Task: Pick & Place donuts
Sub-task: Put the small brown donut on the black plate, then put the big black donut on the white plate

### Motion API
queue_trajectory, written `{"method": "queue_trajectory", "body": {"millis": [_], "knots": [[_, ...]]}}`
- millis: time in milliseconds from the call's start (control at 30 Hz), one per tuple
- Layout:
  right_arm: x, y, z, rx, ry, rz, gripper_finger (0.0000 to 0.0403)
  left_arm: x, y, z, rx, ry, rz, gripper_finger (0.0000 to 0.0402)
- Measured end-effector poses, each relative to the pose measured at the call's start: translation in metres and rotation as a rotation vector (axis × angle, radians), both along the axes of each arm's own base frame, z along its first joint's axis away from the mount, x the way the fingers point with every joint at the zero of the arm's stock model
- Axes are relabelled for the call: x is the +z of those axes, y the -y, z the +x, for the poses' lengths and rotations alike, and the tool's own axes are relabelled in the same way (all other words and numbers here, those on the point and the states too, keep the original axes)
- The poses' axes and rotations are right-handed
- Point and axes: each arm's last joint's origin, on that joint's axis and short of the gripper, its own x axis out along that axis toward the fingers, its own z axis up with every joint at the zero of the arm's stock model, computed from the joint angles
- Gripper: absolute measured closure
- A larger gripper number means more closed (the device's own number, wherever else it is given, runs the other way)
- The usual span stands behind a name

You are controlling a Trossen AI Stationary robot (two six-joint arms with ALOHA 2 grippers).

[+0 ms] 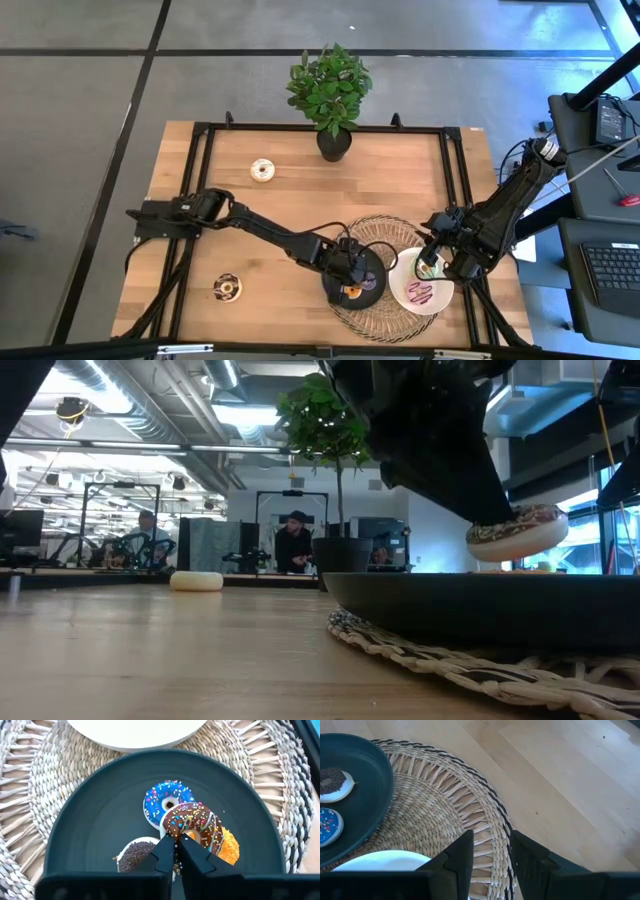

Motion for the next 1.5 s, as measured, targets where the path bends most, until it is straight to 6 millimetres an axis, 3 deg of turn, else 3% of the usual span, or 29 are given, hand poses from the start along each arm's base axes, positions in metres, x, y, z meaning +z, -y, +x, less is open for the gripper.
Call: {"method": "queue_trajectory", "body": {"millis": [400,933,1033,1133,1267,1400,1500], "knots": [[0.000,0.000,0.000,0.000,-0.001,0.002,0.0273,0.001,0.000,0.001,0.002,0.013,-0.002,0.0376],[0.000,0.000,0.000,0.000,-0.007,0.005,0.0273,0.001,-0.001,0.000,-0.003,0.004,0.007,0.0321],[0.000,0.000,0.000,0.000,-0.007,0.005,0.0273,0.008,-0.003,-0.006,-0.015,-0.025,0.026,0.0314],[0.000,0.000,0.000,0.001,-0.008,0.006,0.0273,0.029,-0.008,-0.019,0.031,-0.076,0.008,0.0310],[-0.001,0.000,-0.001,0.001,-0.027,0.020,0.0273,0.051,-0.012,-0.051,0.164,-0.256,-0.044,0.0306],[-0.001,0.000,-0.001,0.001,-0.027,0.021,0.0273,0.057,-0.004,-0.090,0.344,-0.346,0.040,0.0307],[-0.001,0.000,-0.001,0.001,-0.024,0.018,0.0273,0.050,0.004,-0.121,0.475,-0.388,0.049,0.0305]]}}
